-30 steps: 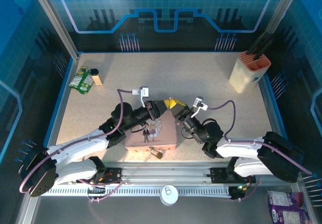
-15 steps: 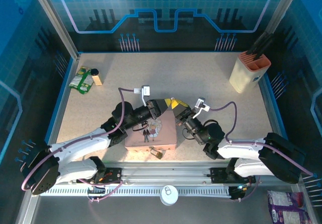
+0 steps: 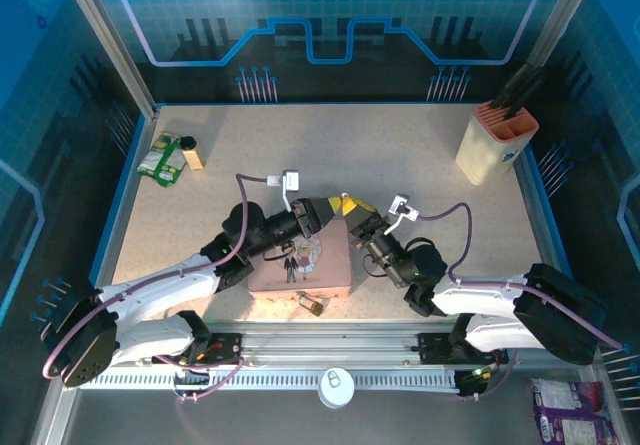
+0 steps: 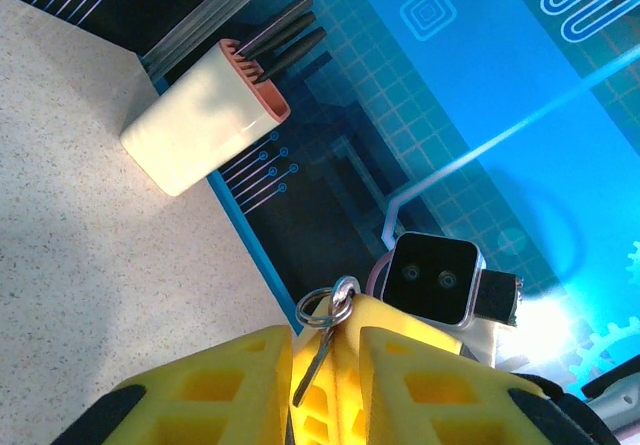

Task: Unlock the padlock with the key

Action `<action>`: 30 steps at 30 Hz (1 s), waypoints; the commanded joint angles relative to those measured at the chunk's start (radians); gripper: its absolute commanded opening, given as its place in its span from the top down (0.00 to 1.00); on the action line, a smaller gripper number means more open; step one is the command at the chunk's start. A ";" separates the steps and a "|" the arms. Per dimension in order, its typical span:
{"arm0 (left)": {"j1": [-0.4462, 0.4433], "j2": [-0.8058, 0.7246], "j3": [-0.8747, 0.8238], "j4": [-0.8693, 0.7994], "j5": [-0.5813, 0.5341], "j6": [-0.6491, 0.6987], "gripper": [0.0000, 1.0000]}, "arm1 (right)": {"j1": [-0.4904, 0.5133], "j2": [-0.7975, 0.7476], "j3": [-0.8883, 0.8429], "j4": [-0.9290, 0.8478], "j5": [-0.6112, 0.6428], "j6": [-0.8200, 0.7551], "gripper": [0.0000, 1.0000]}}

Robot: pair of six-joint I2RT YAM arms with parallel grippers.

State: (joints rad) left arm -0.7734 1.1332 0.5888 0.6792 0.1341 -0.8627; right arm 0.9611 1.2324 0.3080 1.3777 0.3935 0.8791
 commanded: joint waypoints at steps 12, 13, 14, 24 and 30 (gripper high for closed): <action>-0.001 0.035 0.029 0.051 0.076 0.004 0.83 | -0.009 -0.029 -0.014 0.046 0.038 0.028 1.00; -0.002 0.033 0.028 0.053 0.075 0.002 0.84 | -0.011 -0.028 -0.015 0.046 0.038 0.027 1.00; -0.001 0.034 0.028 0.054 0.072 0.003 0.85 | -0.010 -0.027 -0.016 0.045 0.037 0.029 1.00; 0.001 -0.028 0.068 -0.146 -0.030 0.160 0.99 | -0.038 -0.078 -0.045 -0.047 0.036 0.025 0.80; 0.012 0.033 0.372 -0.820 -0.264 0.654 1.00 | -0.236 -0.394 0.100 -1.032 -0.087 0.083 0.69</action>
State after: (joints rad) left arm -0.7685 1.1278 0.8108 0.2279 0.0208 -0.5167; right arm 0.7910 0.9432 0.3065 0.8928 0.3557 0.9413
